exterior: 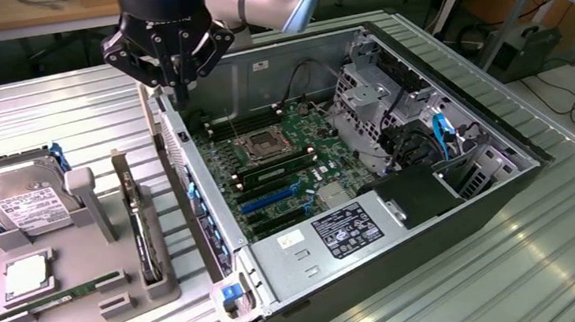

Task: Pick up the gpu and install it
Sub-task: 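Reach for the gpu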

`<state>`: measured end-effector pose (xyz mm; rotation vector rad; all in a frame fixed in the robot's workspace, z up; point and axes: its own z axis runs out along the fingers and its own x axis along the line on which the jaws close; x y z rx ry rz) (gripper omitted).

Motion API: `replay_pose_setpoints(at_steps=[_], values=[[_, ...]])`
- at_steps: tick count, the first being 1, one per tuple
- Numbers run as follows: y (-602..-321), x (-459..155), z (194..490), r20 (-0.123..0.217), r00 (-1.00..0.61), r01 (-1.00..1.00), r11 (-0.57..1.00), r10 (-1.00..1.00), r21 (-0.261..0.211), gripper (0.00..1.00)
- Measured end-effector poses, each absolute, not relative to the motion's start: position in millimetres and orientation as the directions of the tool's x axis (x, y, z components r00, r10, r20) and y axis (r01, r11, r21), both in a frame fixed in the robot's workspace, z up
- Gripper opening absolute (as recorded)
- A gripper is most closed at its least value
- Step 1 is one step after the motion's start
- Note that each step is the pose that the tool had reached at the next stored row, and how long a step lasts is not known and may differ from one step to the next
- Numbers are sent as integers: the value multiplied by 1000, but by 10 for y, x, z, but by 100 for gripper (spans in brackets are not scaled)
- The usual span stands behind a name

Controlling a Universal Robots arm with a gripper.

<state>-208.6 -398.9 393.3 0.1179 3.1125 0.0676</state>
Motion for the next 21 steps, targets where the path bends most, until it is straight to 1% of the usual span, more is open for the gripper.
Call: replay_pose_setpoints(at_steps=[21], values=[[-3989,-2173,3933,-24,-997,75,996,76,44,11]])
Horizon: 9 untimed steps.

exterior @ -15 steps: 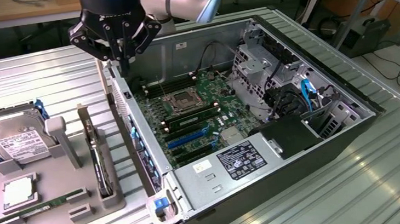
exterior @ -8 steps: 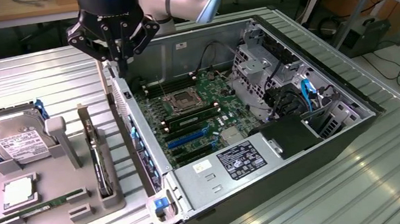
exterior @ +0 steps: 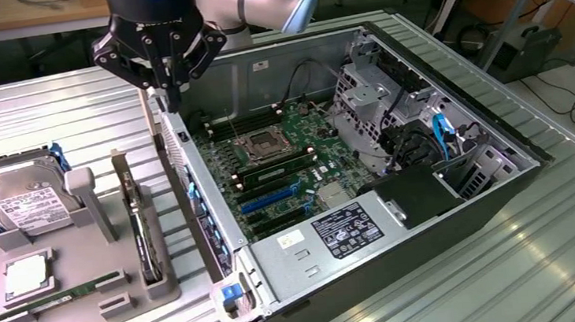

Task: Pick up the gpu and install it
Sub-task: 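Reach for the gpu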

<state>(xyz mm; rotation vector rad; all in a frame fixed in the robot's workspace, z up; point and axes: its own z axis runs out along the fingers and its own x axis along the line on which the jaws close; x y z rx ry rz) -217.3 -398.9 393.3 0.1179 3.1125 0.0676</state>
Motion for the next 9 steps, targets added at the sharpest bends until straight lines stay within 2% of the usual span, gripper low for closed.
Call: replay_pose_setpoints(at_steps=[9], values=[[-3989,-2208,3933,-24,-997,75,996,76,44,11]])
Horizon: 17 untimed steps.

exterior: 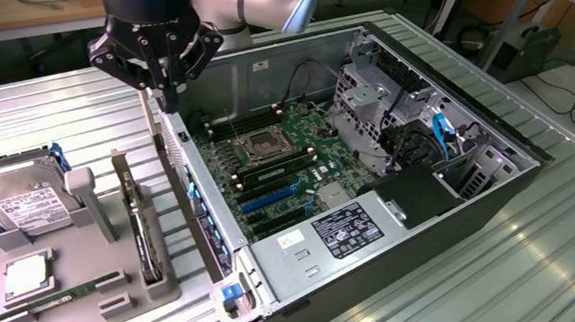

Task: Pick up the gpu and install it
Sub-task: 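Reach for the gpu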

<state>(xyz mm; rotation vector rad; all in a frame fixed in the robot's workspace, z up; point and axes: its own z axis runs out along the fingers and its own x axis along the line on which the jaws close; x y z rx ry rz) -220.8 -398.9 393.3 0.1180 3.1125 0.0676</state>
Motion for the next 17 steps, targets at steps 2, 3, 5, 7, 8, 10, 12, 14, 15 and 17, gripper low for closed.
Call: replay_pose_setpoints(at_steps=[2,3,5,7,8,10,12,14,15,17], values=[[-3989,-2216,3933,-24,-997,75,996,76,44,11],[-3989,-2220,3933,-24,-997,75,996,76,44,11],[-3989,-2229,3933,-24,-997,75,996,76,44,11],[-3989,-2236,3933,-24,-997,75,996,76,44,11],[-3989,-2241,3933,-24,-997,75,996,76,44,11],[-3989,-2248,3933,-24,-997,75,996,76,44,11],[-3989,-2257,3933,-24,-997,75,996,76,44,11],[-3989,-2265,3933,-25,-997,75,996,76,44,11],[-3989,-2268,3933,-24,-997,75,996,76,44,11],[-3989,-2276,3933,-24,-997,75,996,76,44,11]])
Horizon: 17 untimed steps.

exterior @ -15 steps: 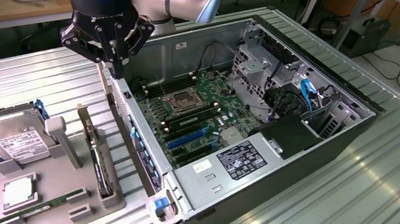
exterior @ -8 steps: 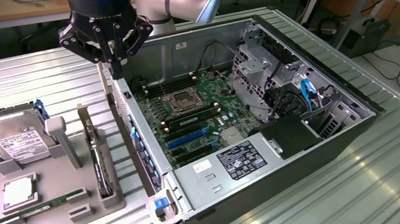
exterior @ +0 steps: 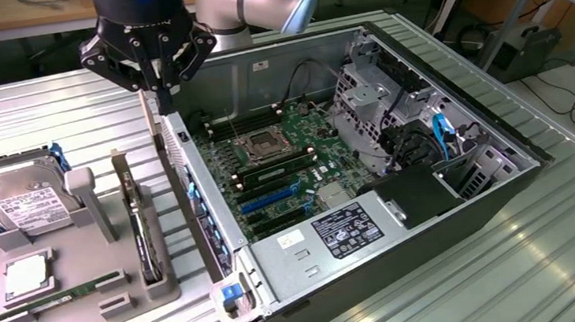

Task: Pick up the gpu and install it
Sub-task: 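Reach for the gpu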

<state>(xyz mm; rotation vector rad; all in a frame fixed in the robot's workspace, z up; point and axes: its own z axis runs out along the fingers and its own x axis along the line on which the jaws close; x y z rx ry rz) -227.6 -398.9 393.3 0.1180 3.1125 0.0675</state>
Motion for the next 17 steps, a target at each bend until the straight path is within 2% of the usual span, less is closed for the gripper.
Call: replay_pose_setpoints(at_steps=[17], values=[[-3989,-2357,3933,-24,-997,75,996,76,44,11]])
